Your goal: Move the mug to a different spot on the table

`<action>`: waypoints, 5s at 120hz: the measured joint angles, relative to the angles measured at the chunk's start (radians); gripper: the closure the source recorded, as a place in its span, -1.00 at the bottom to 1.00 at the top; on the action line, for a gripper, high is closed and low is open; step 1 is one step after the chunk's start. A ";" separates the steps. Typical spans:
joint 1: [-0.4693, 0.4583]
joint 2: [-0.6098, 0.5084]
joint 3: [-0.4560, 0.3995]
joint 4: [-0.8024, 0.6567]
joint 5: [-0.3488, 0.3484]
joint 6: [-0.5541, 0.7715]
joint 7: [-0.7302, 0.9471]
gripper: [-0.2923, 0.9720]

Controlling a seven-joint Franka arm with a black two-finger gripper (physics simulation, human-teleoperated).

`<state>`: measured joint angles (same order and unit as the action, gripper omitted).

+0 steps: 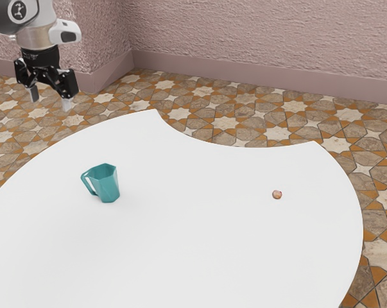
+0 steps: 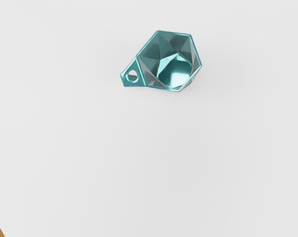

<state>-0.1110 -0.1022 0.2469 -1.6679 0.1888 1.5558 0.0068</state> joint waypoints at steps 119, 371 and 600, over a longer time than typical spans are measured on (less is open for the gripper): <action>0.011 0.212 0.237 -0.216 -0.269 0.336 -1.080 -0.54; 0.124 0.528 0.126 -0.219 -0.525 0.735 -1.559 -0.54; 0.015 0.263 0.036 -0.576 -0.947 0.827 -1.278 0.65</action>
<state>-0.0961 0.1613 0.2827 -2.2438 -0.7584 2.3828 -1.2711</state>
